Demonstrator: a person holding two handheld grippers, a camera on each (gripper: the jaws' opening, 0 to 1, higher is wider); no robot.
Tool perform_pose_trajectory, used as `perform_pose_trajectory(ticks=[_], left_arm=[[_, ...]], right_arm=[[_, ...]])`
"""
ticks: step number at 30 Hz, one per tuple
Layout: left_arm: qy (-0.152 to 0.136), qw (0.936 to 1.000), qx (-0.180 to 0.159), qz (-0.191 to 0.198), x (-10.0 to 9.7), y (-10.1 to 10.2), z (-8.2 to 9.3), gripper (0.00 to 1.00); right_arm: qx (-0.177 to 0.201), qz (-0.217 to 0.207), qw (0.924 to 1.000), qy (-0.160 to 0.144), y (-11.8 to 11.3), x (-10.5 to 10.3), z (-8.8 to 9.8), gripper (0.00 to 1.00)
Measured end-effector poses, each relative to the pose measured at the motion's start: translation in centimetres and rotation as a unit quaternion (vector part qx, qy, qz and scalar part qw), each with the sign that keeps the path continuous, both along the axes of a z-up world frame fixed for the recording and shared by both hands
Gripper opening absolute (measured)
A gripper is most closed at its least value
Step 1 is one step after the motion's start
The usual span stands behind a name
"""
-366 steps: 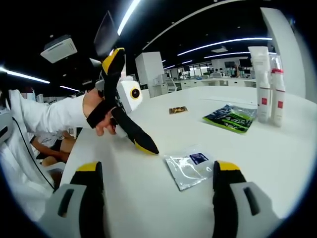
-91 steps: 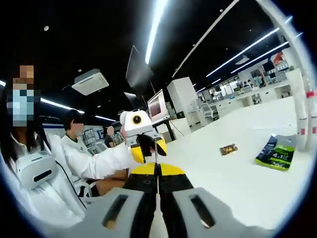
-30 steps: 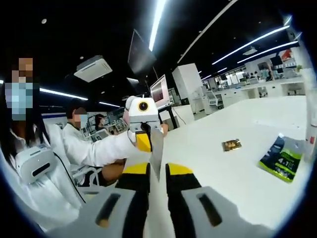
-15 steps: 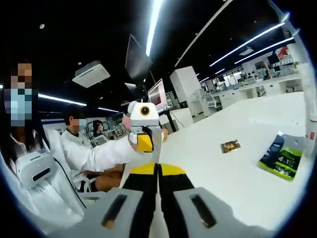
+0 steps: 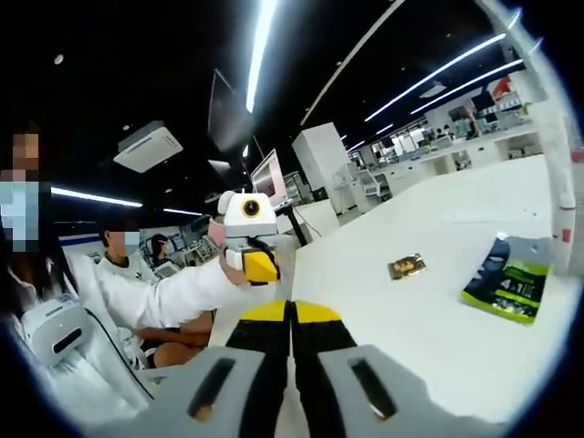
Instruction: Arrange the skincare products in the storage area until every visible bottle or jar stands upright without overlapping.
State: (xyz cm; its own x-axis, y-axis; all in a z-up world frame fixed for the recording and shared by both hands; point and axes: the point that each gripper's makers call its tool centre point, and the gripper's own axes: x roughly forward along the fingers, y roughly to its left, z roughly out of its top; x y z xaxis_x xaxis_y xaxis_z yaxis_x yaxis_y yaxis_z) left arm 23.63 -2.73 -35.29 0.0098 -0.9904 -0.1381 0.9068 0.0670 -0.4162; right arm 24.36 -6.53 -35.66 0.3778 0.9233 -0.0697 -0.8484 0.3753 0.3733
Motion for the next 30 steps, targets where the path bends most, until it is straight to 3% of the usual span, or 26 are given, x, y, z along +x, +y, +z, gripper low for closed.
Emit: perform_pose_trajectory(ticks=[10,15,19,25,30], left_arm=[[0.024,0.9995,0.016,0.016,3.5,-0.4,-0.4,0.0],[0.044,0.9976,0.036,0.038,6.6,-0.5,-0.7,0.0],[0.052,0.9967,0.039,0.048,7.8,-0.5,-0.7,0.0],[0.051,0.9967,0.041,0.049,7.6,-0.5,-1.1,0.0],[0.059,0.9949,0.055,0.061,9.0,-0.5,-1.8,0.0]], right_arm=[[0.004,-0.043,0.9987,0.027,-0.3,2.4,-0.5,0.0],[-0.001,-0.074,0.9962,0.046,-0.6,5.0,-0.7,0.0],[0.0,-0.087,0.9947,0.054,-0.8,6.4,-0.5,0.0],[0.0,-0.091,0.9942,0.057,-0.9,7.2,-1.0,0.0],[-0.008,-0.107,0.992,0.067,-0.8,8.1,-1.6,0.0]])
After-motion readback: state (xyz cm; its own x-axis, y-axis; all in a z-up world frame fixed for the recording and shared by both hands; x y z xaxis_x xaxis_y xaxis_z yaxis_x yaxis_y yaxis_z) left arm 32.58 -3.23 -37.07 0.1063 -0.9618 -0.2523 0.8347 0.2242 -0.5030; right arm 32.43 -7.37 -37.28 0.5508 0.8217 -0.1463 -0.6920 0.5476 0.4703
